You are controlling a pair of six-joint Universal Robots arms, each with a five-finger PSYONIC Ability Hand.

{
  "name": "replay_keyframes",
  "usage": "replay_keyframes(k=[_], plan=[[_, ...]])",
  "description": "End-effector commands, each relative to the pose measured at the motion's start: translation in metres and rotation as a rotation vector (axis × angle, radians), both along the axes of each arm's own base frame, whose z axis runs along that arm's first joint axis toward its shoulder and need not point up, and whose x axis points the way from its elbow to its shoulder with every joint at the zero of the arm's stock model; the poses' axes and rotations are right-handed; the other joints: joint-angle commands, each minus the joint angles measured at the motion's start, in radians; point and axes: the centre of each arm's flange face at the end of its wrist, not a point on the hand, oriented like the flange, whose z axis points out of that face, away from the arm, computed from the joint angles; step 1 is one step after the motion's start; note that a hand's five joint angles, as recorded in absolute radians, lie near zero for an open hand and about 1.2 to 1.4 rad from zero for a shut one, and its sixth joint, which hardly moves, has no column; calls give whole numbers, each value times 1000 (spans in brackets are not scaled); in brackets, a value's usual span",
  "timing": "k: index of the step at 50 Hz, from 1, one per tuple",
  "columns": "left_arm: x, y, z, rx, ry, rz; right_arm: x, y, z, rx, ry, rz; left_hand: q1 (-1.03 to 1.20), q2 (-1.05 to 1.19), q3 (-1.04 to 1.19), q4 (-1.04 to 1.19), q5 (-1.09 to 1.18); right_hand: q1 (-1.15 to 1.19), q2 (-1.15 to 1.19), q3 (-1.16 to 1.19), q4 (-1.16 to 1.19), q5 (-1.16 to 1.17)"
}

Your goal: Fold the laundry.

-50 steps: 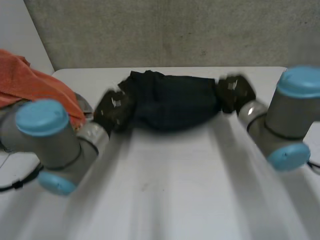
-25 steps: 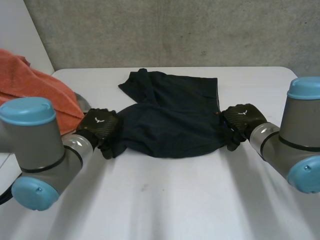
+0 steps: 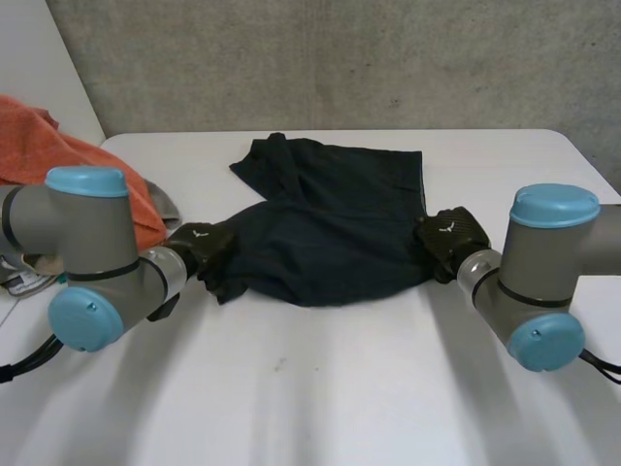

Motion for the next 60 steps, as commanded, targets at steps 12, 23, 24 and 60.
replay_keyframes(k=[12,23,24,60], plan=[[29,98,52,-15,-237,-109,-25,73,43,151,333,144,270,296,301,306,316,345,263,274,283,296],[41,148,45,65,-498,-334,-44,107,50,289,488,252,270,296,301,306,316,345,263,274,283,296],[39,143,42,55,-498,-328,-43,105,46,290,490,251,270,296,301,306,316,345,263,274,283,296],[-6,-63,215,-1023,126,235,58,-63,220,-941,-258,-10,270,296,301,306,316,345,263,274,283,296]])
